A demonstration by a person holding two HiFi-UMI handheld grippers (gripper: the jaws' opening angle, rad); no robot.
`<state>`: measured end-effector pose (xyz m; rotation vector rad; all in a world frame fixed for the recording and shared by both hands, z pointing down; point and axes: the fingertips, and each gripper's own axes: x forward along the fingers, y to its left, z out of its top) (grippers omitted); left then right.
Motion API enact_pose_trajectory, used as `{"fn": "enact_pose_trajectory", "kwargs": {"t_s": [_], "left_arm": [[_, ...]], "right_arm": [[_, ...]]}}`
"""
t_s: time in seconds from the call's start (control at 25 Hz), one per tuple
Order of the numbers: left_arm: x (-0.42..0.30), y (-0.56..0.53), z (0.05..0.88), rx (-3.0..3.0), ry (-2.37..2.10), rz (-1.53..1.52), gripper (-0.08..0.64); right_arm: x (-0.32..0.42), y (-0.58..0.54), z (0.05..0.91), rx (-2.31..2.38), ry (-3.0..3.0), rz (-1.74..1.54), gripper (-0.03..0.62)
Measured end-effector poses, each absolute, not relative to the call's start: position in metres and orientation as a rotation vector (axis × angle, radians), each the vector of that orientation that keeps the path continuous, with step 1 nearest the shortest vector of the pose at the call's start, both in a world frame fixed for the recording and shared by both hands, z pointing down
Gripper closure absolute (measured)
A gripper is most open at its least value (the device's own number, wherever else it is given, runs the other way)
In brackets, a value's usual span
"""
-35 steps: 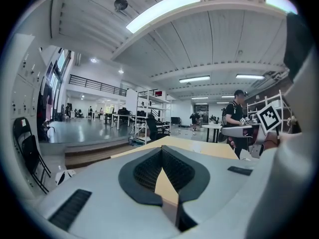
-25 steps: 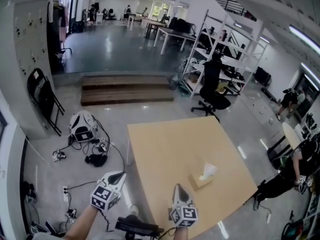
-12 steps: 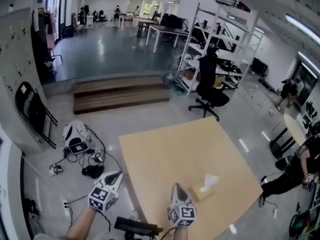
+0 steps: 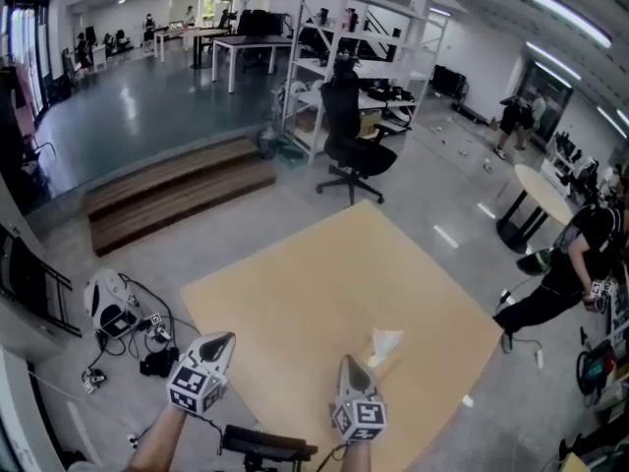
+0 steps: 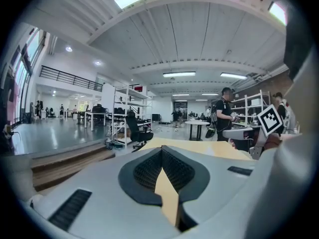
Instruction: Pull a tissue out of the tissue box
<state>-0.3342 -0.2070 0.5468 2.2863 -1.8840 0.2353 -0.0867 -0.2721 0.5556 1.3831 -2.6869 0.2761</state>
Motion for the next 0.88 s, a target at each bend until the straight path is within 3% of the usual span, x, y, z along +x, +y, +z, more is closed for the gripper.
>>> {"fn": "enact_pose_trajectory", "kwargs": {"t_s": [0.56,0.88], "left_arm": [[-0.218,-0.286,0.551,2.622,-1.476,0.302,0.554],[-0.169,-0.302,0.544,2.722,-1.317,0.304,0.554]], "right_arm": [[0.045,-0.271,0.554,1.863,-2.427,0.323,0.581],[0.082,-0.253,0.557,1.997,-2.322,0.343,0.581]]}}
